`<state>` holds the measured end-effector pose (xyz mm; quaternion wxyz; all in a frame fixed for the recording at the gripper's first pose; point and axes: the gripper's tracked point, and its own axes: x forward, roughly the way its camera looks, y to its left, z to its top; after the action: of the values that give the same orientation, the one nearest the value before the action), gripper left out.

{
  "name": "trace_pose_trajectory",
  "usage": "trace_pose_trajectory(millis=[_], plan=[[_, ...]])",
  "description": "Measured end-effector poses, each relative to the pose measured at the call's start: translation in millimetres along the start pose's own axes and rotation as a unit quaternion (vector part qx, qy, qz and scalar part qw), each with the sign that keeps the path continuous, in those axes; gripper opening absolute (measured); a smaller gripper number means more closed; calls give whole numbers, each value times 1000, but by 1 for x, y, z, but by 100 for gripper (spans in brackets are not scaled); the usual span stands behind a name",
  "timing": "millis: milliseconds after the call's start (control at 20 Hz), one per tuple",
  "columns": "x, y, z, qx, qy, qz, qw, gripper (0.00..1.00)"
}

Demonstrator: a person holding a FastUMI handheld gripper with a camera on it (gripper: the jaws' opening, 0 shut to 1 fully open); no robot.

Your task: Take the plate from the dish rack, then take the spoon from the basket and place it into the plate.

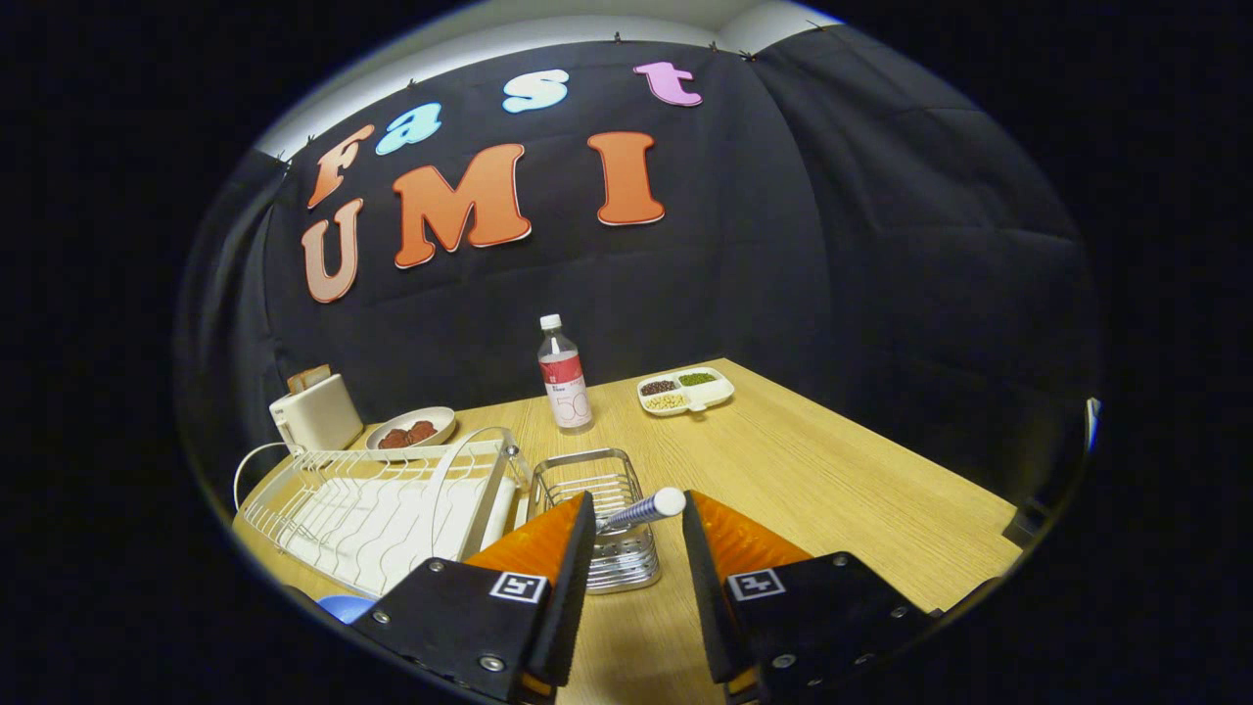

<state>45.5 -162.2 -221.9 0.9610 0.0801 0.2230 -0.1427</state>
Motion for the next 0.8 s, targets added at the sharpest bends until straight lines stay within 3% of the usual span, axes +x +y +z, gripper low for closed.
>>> trace_pose_trajectory(millis=[100, 150, 300, 450, 800], plan=[[2, 1, -3, 5, 7, 3, 1000, 37], [0, 9, -1, 18, 7, 18, 1000, 23], [-2, 15, 3, 27, 8, 21, 999, 11], [-12, 31, 15, 39, 5, 47, 998, 8], [-51, 29, 61, 36, -49, 42, 997, 8]])
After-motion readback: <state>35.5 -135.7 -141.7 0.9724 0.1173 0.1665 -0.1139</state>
